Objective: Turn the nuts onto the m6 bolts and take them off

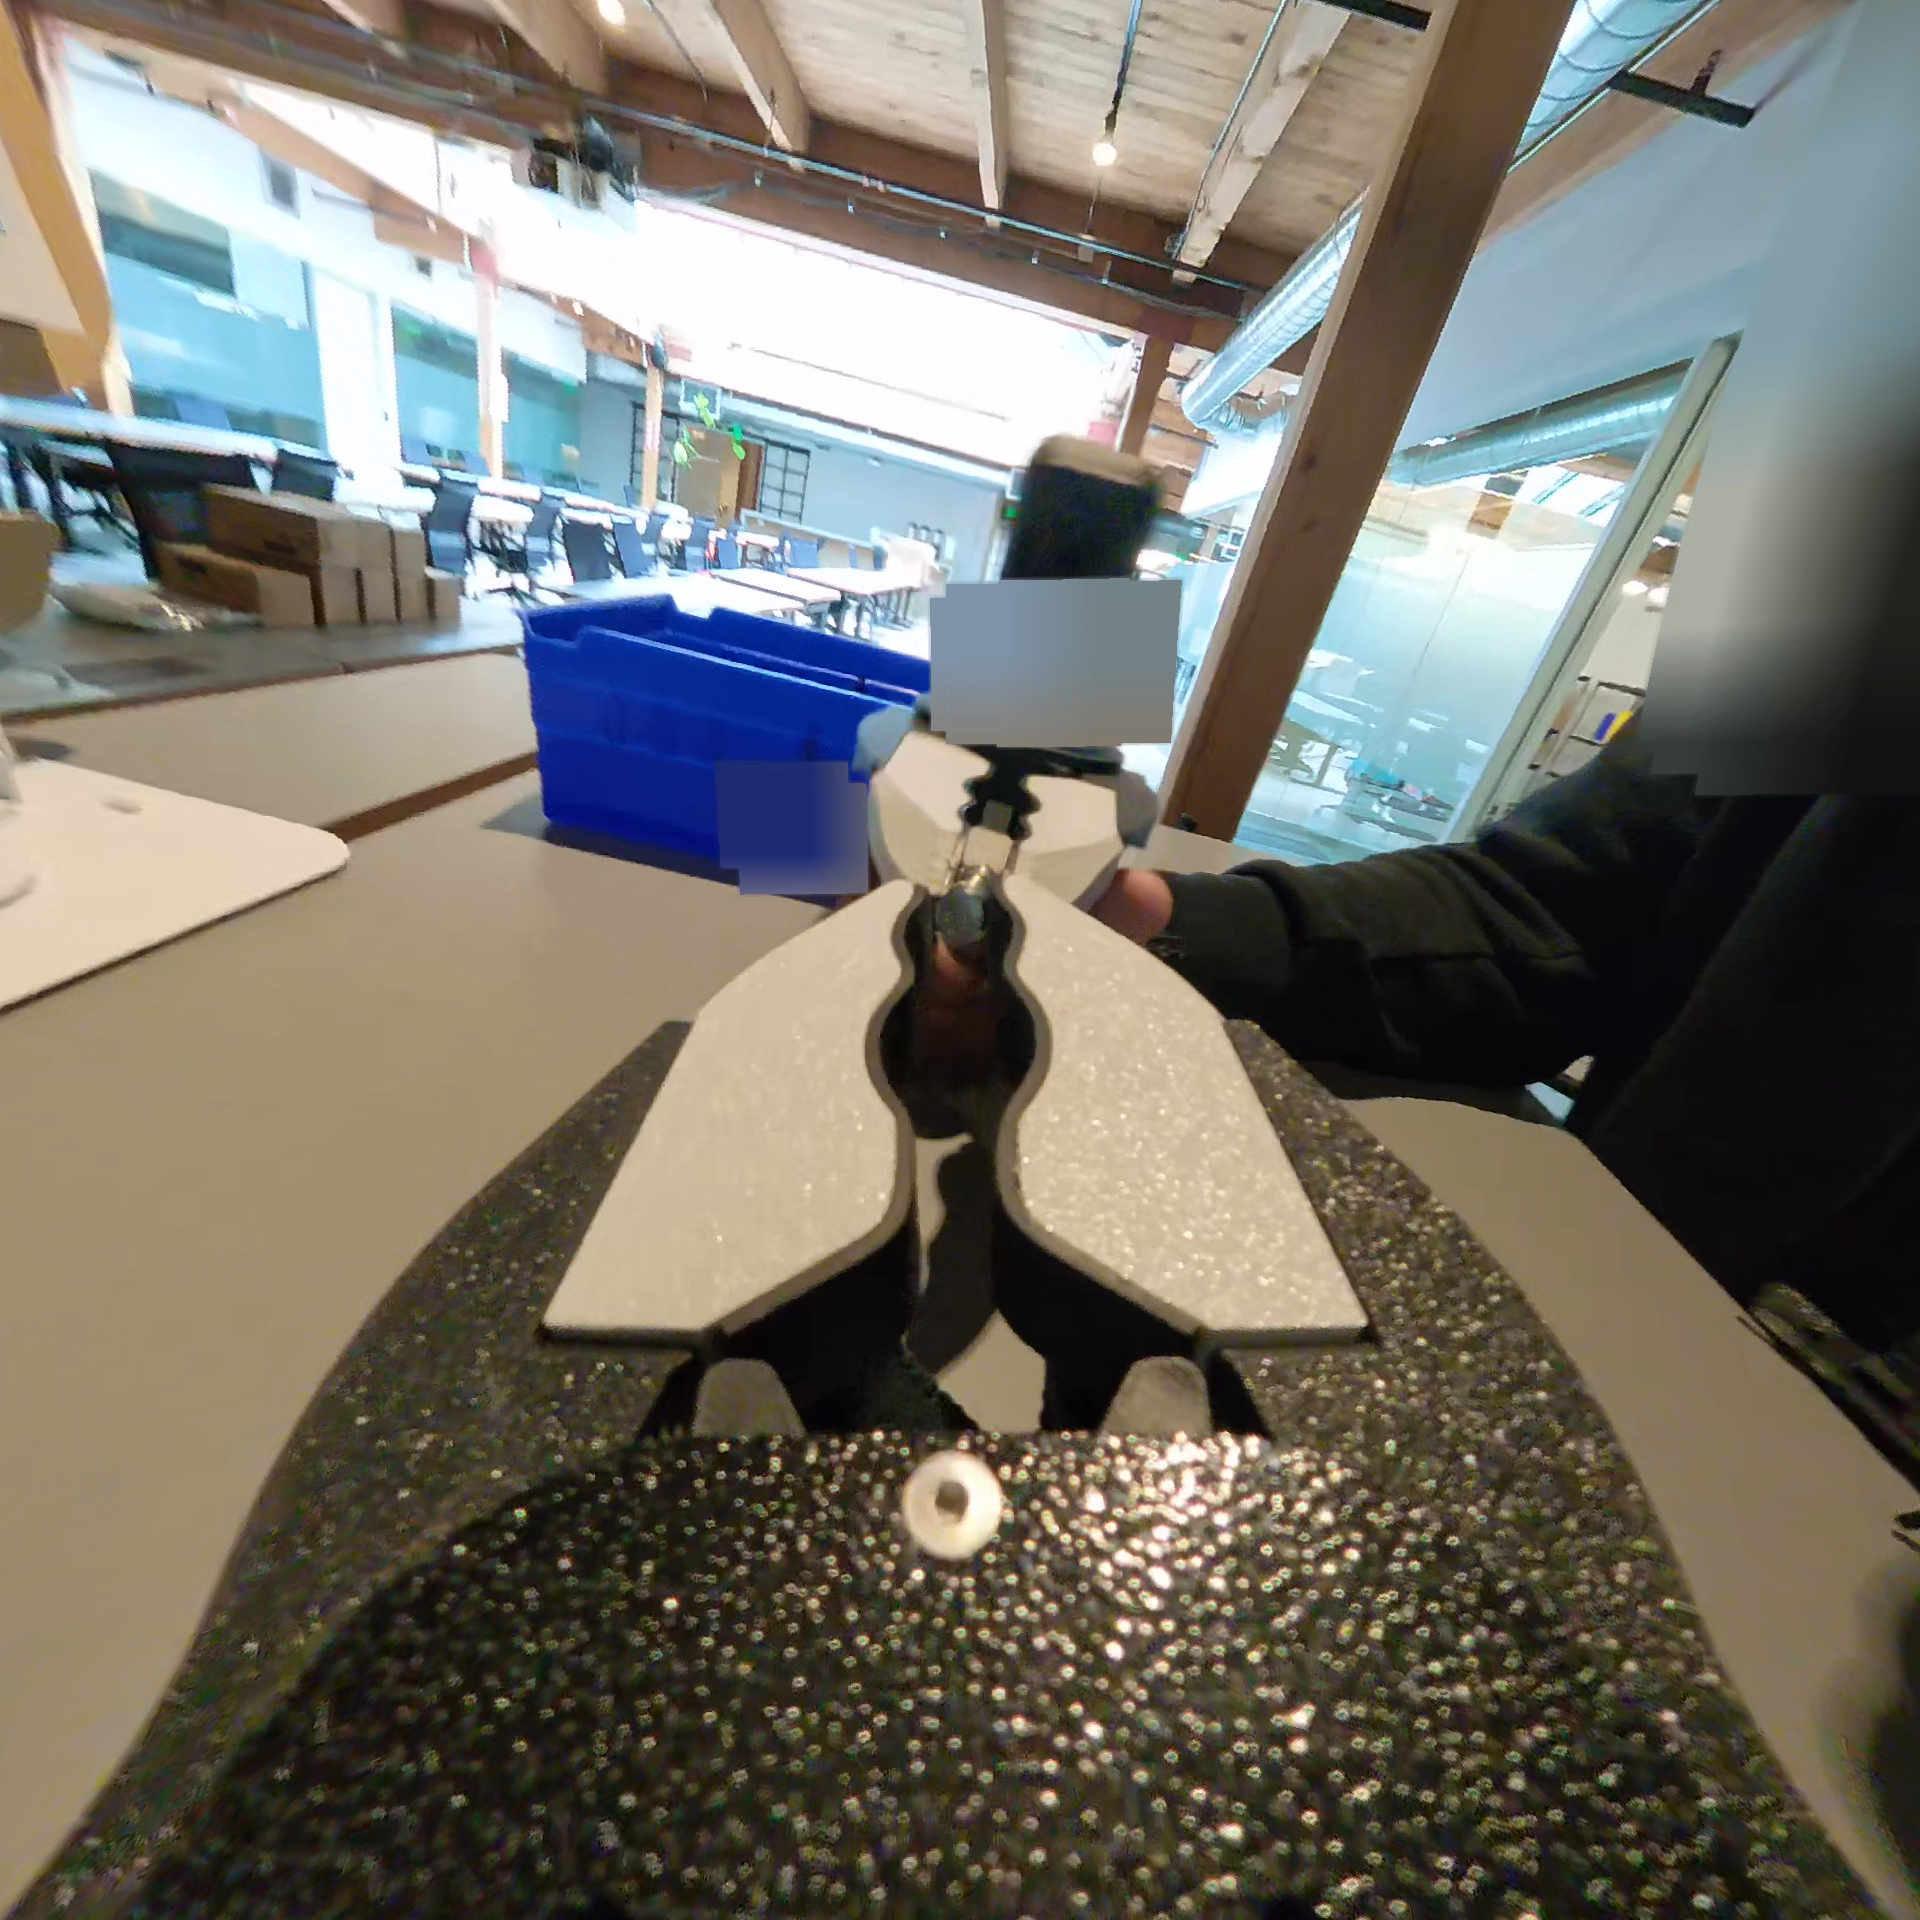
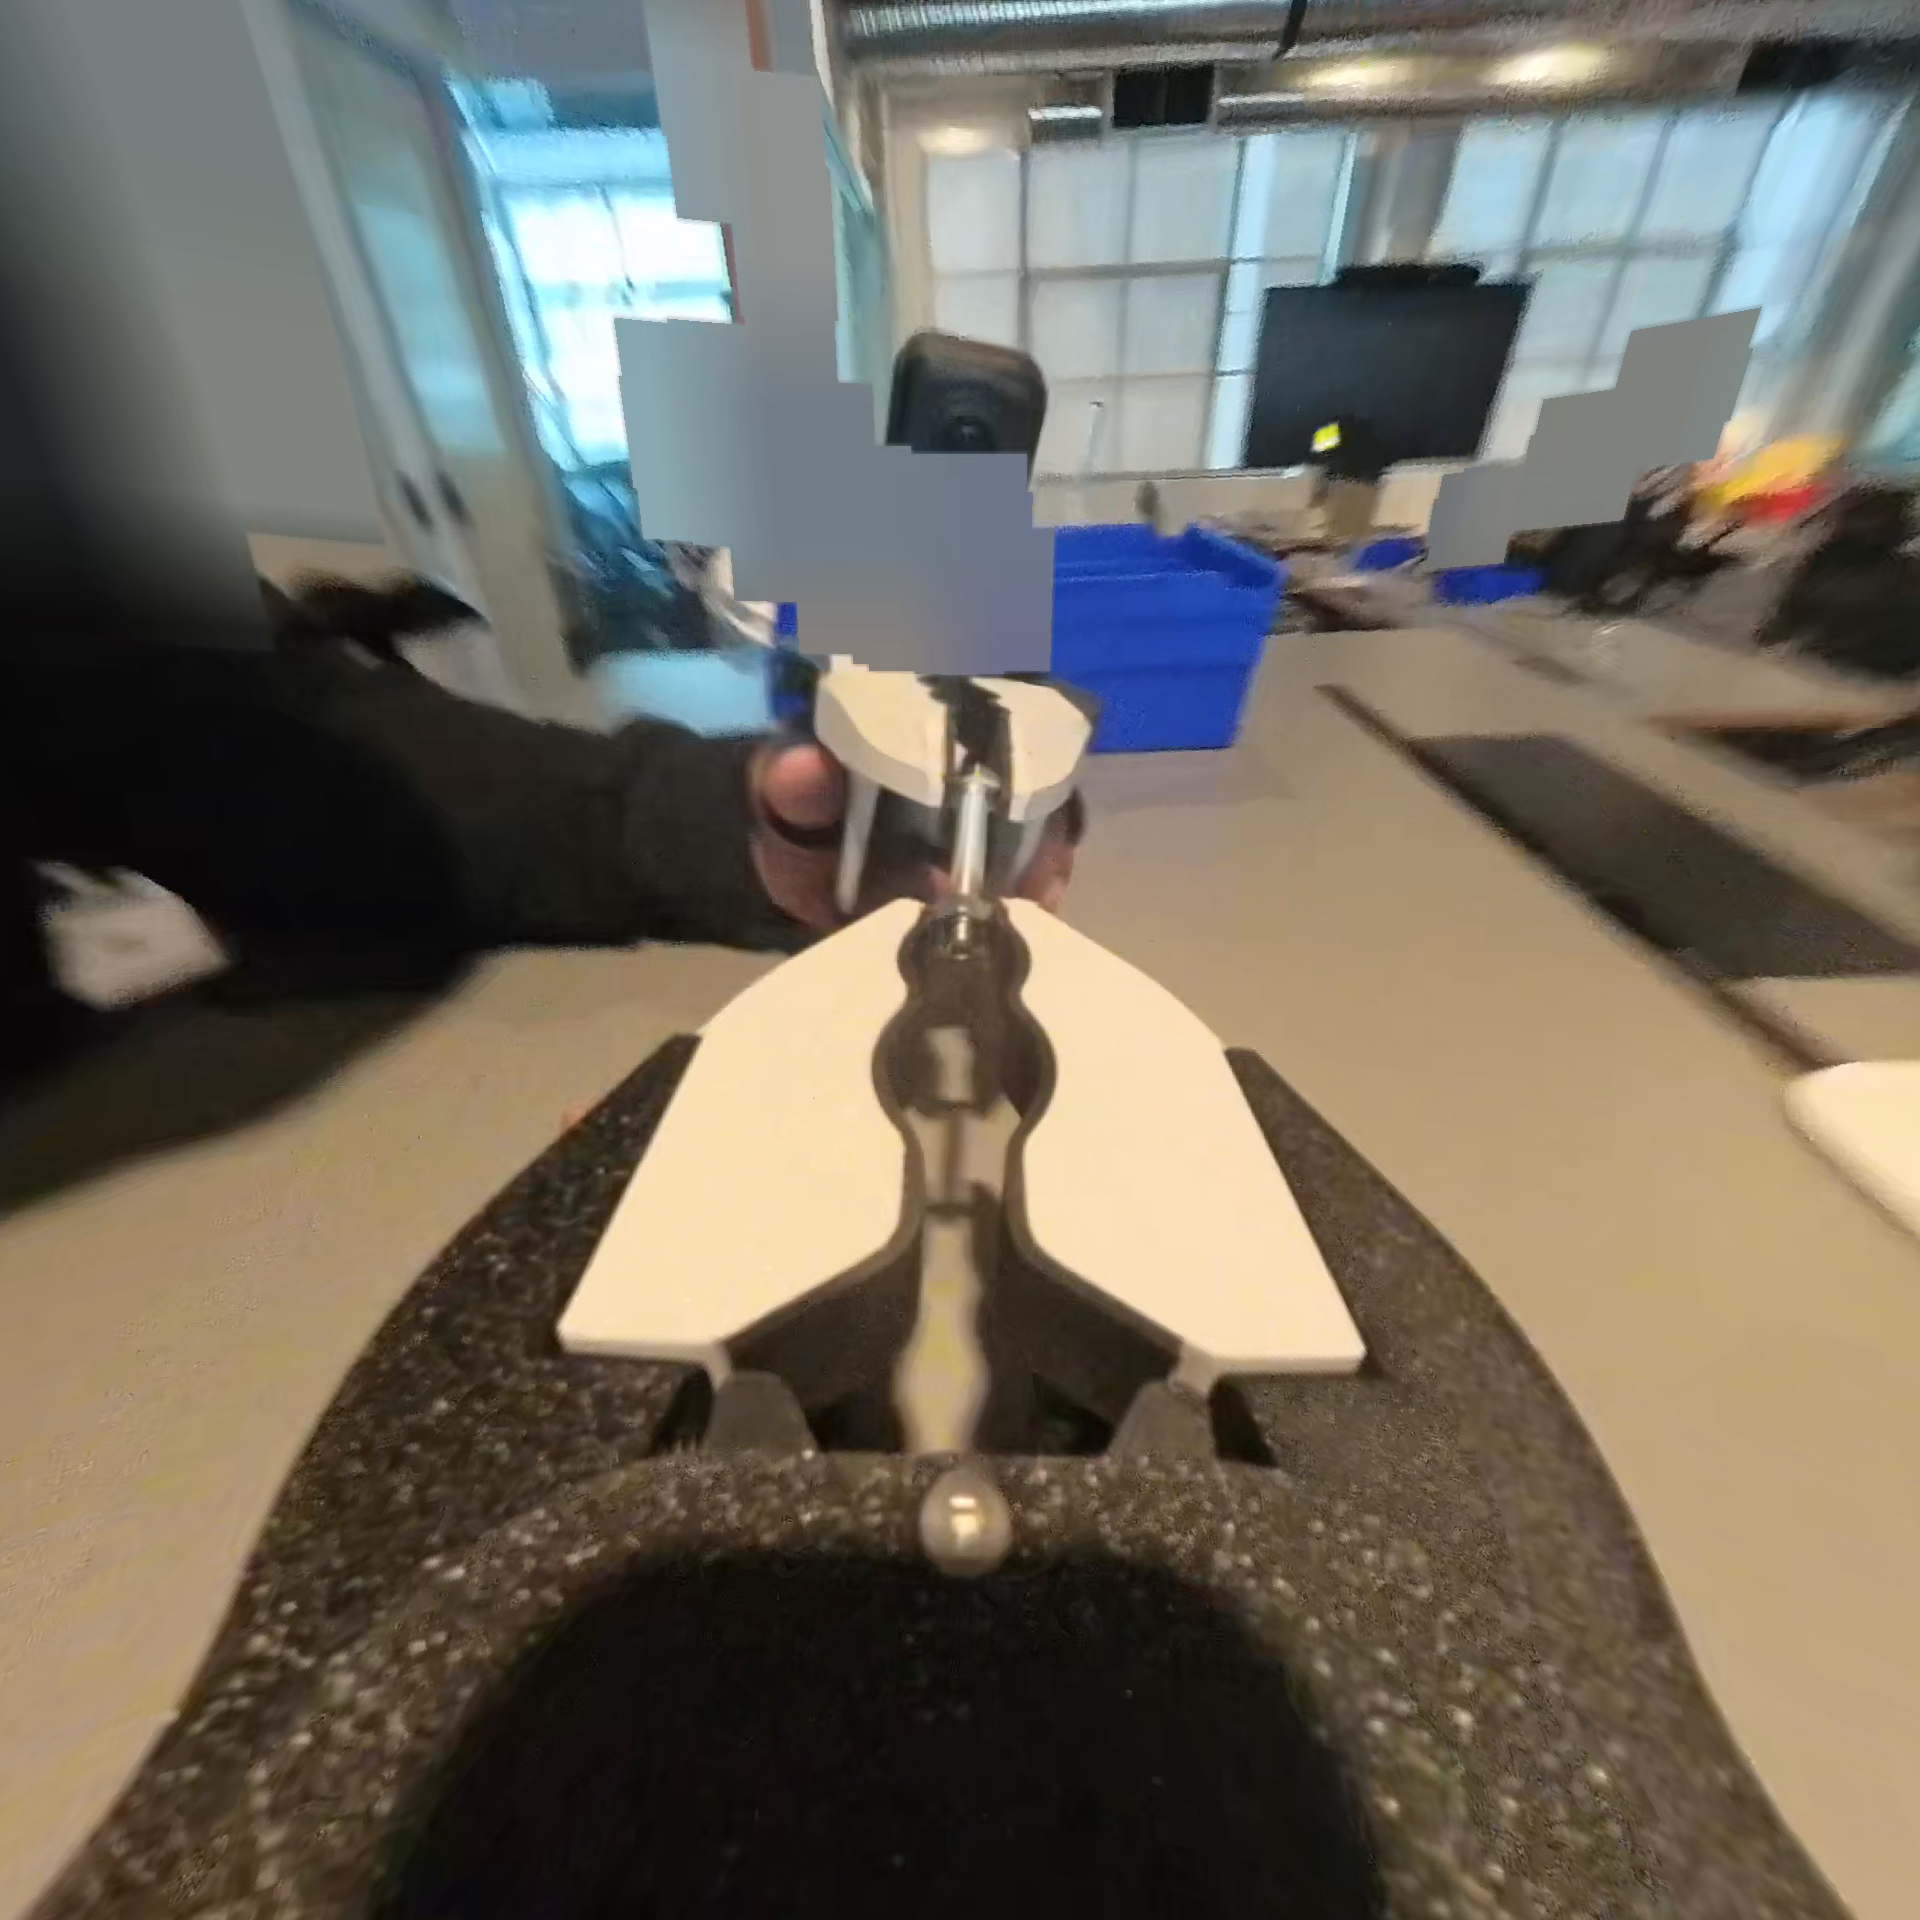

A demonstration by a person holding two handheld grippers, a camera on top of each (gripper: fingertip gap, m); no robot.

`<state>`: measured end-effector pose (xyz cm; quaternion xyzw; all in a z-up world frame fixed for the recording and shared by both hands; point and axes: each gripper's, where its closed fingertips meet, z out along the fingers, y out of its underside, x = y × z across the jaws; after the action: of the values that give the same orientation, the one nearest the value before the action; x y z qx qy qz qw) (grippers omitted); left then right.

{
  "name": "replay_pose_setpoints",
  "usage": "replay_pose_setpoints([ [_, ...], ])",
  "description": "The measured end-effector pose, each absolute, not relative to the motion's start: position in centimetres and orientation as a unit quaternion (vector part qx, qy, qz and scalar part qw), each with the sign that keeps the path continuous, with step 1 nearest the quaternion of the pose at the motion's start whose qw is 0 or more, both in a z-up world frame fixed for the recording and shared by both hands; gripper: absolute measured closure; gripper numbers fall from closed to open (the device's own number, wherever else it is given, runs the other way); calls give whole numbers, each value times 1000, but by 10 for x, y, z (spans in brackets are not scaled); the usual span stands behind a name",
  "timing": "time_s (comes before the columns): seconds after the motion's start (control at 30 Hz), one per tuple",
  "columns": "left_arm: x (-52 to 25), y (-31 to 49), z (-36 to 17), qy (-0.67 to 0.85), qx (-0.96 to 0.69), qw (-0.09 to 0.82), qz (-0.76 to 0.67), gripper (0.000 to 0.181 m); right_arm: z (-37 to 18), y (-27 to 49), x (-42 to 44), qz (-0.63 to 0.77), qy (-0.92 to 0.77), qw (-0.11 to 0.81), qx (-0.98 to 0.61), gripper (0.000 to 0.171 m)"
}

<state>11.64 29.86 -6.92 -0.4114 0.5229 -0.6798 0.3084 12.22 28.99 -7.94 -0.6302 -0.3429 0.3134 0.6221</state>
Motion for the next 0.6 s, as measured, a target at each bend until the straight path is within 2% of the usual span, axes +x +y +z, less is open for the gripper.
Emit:
replay_pose_setpoints([
  [0.1, 118, 299, -72, 516, -427, 280, -688, 171, -78, 293, 128, 99, -418, 681, -593, 161],
  [0.17, 117, 300, -71, 513, -426, 282, -690, 171, -80, 294, 128, 66, -420, 686, -590, 161],
  [0.2, 116, 300, -70, 511, -421, 287, -692, 172, -80, 293, 126, 95, -410, 685, -595, 161],
  [0.27, 115, 302, -66, 505, -413, 301, -695, 172, -81, 292, 122, 192, -379, 663, -617, 148],
  [0.4, 115, 302, -65, 509, -407, 314, -691, 172, -73, 287, 119, 385, -308, 608, -622, 147],
  [0.53, 115, 301, -66, 513, -405, 319, -686, 172, -73, 288, 119, 443, -279, 578, -627, 150],
  [0.6, 115, 299, -66, 516, -403, 318, -685, 171, -74, 288, 117, 448, -280, 569, -630, 158],
])
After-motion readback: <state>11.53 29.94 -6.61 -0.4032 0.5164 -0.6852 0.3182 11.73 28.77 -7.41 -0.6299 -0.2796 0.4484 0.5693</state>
